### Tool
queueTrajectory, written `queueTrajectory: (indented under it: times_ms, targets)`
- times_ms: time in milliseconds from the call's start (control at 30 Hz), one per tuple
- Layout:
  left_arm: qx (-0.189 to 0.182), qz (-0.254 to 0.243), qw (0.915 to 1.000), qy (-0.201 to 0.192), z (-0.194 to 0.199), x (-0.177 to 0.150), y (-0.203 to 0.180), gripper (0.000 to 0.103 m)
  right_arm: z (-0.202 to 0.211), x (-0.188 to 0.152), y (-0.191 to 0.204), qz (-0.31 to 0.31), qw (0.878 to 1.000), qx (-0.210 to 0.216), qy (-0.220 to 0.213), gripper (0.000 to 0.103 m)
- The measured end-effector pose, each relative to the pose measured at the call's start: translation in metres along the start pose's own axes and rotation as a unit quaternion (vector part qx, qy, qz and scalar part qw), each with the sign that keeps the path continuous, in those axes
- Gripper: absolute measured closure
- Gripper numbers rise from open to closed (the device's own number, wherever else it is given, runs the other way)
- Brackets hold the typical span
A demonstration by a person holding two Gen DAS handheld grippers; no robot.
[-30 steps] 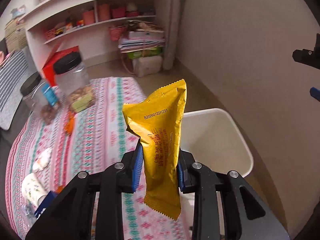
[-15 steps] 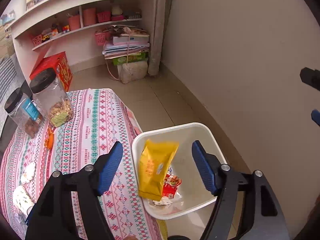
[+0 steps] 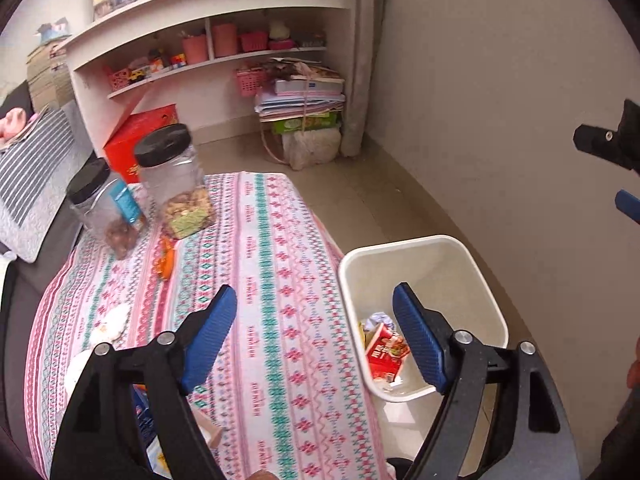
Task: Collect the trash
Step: 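Grasp the white leaf-print paper cup with the left gripper while the right gripper grasps a crumpled white tissue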
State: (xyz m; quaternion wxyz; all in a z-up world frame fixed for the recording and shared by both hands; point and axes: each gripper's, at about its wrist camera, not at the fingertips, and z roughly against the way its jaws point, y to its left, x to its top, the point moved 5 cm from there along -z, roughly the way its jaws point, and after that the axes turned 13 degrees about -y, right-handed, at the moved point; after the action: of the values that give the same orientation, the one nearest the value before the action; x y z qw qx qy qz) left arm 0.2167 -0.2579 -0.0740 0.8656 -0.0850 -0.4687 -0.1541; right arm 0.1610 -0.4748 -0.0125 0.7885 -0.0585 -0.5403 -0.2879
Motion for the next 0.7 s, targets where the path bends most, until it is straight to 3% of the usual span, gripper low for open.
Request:
queueTrajectory:
  times_ms: [333,700]
  targets:
    - [0.067,0.029,0.9970,0.024,0.010,-0.024,0.072,0.017,0.001,-0.032,0.078,0.079,0.996,0.040,0.021,0.007]
    - [0.151,0.082,0.9803,0.097,0.011,-0.079,0.183,0.017,0.003,-0.076,0.173,0.151,0.983,0.094,0.048,0.007]
